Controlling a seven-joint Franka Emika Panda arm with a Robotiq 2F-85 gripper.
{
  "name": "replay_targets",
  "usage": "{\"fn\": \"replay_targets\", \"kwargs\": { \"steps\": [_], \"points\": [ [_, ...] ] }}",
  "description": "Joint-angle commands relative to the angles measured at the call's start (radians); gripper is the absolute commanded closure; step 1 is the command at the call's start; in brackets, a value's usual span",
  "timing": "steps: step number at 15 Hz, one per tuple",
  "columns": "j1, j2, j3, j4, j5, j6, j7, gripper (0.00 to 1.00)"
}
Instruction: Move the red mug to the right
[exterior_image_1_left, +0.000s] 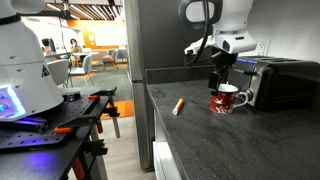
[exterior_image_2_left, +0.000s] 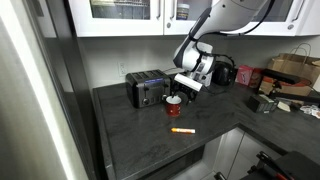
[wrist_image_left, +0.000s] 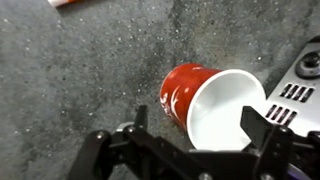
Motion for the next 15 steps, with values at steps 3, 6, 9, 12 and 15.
{"fn": "replay_targets", "kwargs": {
  "steps": [3,6,9,12,15],
  "points": [
    [-0.011,0.060,0.001,0.069,-0.008,-0.039,0.036,0.00],
    [-0.015,0.088,0.003,0.100,-0.013,-0.072,0.033,0.00],
    [-0.018,0.116,0.006,0.128,-0.013,-0.101,0.025,0.26],
    [-0.015,0.129,0.002,0.142,-0.016,-0.108,0.028,0.51],
    [-0.016,0.133,0.001,0.150,-0.015,-0.106,0.030,0.73]
  ]
}}
